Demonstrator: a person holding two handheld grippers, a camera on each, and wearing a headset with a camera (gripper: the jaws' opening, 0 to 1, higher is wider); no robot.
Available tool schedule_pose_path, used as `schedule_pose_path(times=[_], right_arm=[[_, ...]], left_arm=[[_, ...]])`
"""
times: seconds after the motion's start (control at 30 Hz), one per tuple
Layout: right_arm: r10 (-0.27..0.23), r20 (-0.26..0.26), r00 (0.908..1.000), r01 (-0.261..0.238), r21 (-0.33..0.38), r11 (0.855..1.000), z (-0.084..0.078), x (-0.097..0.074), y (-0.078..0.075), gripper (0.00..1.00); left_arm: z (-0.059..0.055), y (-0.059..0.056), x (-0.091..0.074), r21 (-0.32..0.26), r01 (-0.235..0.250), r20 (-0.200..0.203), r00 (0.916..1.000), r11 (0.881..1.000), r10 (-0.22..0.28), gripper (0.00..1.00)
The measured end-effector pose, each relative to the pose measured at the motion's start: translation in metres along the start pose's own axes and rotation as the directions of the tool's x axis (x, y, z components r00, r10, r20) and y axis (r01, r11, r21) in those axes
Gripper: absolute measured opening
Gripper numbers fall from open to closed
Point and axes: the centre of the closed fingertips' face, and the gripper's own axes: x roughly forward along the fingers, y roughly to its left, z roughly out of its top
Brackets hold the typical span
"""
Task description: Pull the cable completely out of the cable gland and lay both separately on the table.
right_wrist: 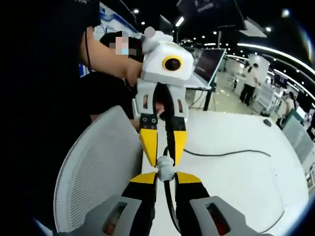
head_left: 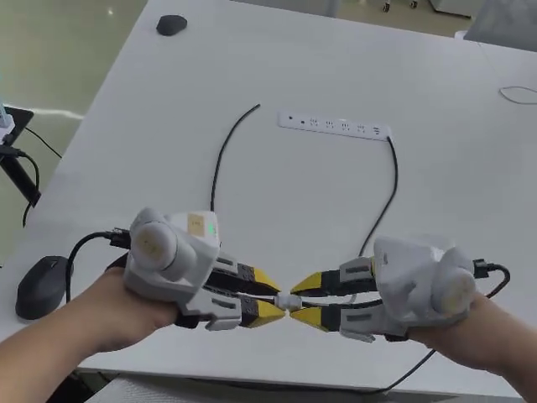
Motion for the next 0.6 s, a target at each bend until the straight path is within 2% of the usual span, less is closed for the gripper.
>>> schedule_pose_path(times=[0.13, 0.17, 0.2, 0.23, 0.6], right_arm=[[-0.067, -0.031, 0.9973, 0.063, -0.101, 0.993, 0.0015, 0.0003, -0.0034, 0.08], [-0.069, -0.036, 0.997, 0.065, -0.087, 0.994, 0.0022, 0.0012, -0.0006, 0.08], [-0.079, -0.042, 0.996, 0.073, -0.13, 0.989, 0.0027, 0.0005, -0.0019, 0.09], [-0.077, -0.047, 0.9959, 0.07, -0.139, 0.988, 0.0026, 0.0008, -0.0001, 0.09], [-0.052, -0.053, 0.9973, 0.047, -0.094, 0.994, -0.0015, 0.0046, 0.0033, 0.09]], left_arm=[[0.0015, 0.0009, -0.0015, -0.008, -0.004, 0.008, 1.0, 1.0, 0.004, 0.15], [0.0019, 0.0013, -0.002, -0.013, -0.005, 0.009, 0.9999, 1.0, 0.005, 0.15], [0.002, 0.001, -0.0024, -0.016, -0.002, 0.011, 0.9999, 1.0, 0.003, 0.15], [0.0022, 0.0009, -0.0027, -0.01, -0.006, 0.016, 0.9999, 1.0, 0.006, 0.15], [-0.0043, -0.0037, -0.002, -0.013, -0.017, 0.004, 0.9999, 1.0, 0.017, 0.15]])
